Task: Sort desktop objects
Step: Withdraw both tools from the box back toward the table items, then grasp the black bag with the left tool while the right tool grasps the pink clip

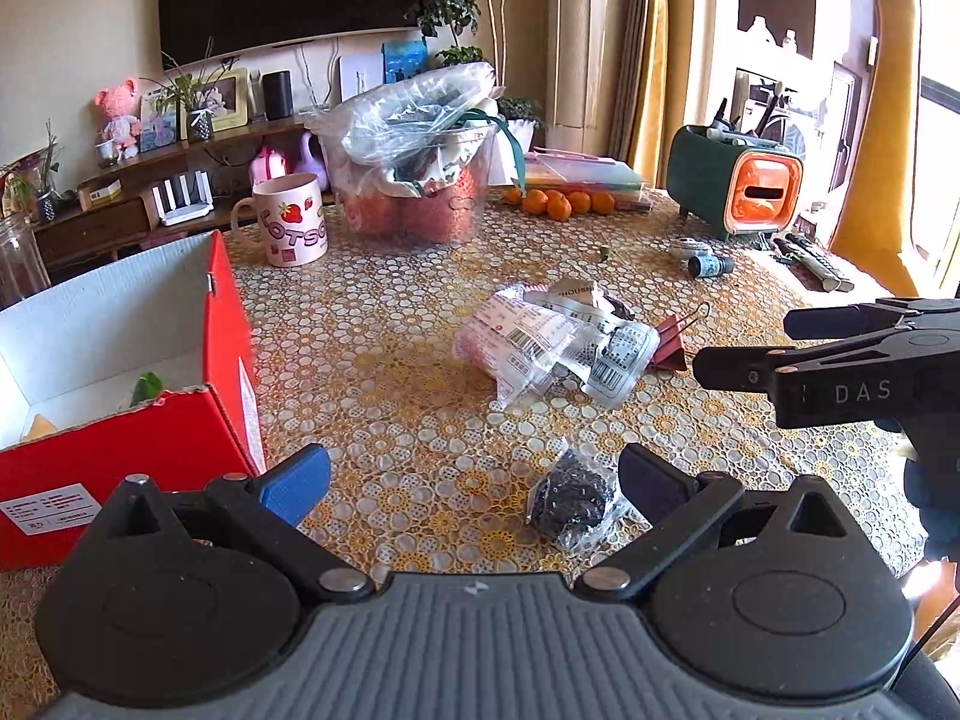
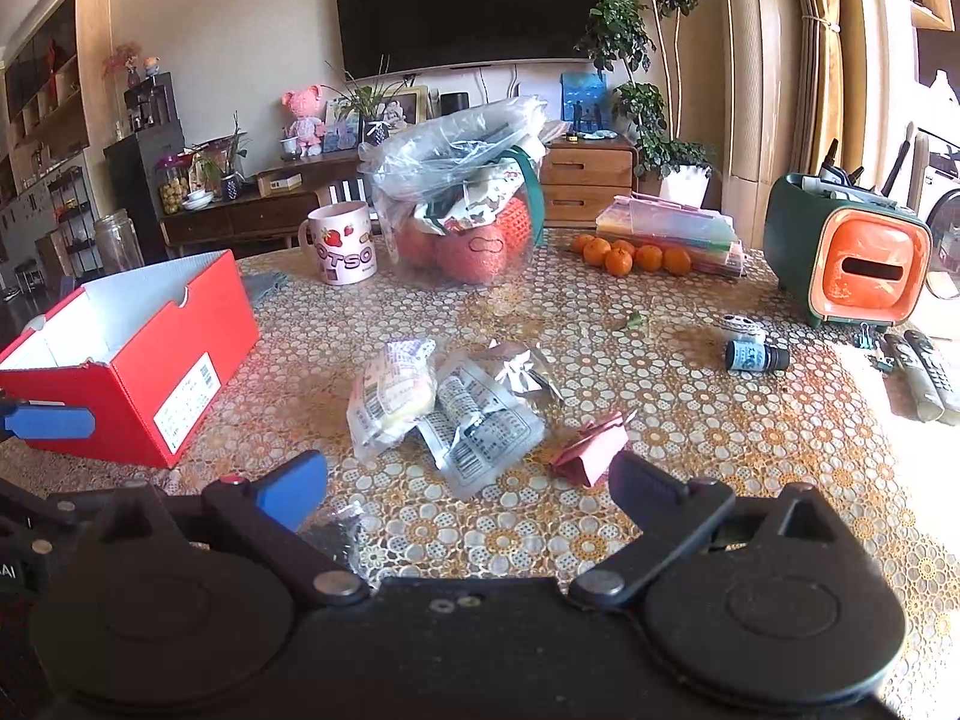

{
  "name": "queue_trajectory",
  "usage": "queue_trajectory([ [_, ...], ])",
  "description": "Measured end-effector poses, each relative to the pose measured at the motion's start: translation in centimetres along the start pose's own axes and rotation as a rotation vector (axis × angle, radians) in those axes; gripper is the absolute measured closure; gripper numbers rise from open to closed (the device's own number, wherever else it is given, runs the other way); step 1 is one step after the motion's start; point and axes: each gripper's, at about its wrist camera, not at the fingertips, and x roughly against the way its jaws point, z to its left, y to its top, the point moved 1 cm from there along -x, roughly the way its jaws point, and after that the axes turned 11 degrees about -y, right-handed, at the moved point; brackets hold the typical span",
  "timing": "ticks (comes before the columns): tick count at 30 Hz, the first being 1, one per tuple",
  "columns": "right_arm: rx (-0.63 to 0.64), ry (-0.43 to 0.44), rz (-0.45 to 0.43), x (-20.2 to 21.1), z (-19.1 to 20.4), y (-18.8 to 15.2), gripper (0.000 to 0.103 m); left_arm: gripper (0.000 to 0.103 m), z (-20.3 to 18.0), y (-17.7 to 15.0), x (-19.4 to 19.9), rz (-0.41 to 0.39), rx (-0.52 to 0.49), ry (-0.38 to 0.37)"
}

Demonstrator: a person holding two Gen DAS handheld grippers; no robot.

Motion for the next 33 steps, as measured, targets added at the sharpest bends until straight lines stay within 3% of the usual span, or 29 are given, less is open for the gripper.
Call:
queue_trajectory([
  [15,0.111,-0.025,0.081,-6.4,-3.4,-0.5,0.010,0.000,-1.8,-1.0,-4.8,0.084,-0.033,-0.068],
  [24,0.258,0.090,0.089,-10.1,-5.1,0.3,0.014,0.001,-2.6,-1.4,-7.2,0.131,-0.047,-0.092],
  [33,0.306,0.176,0.101,-12.9,-6.3,1.1,0.022,0.001,-2.9,-1.7,-9.1,0.166,-0.056,-0.094],
])
